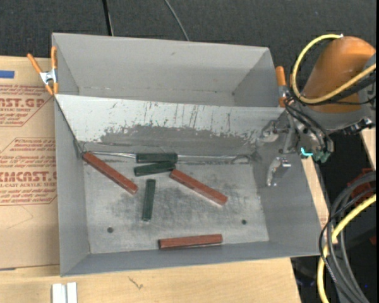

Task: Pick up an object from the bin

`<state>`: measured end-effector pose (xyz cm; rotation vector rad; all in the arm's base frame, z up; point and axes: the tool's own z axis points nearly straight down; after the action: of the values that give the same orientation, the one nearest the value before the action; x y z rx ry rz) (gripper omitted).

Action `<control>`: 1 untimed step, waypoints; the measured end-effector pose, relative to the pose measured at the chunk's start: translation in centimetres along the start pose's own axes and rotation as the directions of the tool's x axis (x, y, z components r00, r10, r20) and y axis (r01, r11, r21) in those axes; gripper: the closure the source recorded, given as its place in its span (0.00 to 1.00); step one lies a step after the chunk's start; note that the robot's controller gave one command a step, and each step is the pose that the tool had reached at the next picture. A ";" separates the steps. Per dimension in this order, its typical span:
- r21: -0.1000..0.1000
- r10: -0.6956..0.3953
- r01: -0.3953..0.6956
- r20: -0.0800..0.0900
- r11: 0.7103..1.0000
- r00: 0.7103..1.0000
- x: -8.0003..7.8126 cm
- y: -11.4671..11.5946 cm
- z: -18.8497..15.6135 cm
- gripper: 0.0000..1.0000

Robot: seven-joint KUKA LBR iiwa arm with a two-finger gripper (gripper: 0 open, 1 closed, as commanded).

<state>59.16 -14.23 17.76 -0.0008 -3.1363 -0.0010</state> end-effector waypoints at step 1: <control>0.001 -0.001 0.001 0.007 1.000 1.000 -0.2 0.0 -0.4 0.00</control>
Offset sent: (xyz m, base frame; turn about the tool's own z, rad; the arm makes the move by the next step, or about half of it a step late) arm -0.0363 0.0445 -0.0953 -0.0458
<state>59.36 -14.18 18.20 0.0014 -3.1437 0.0012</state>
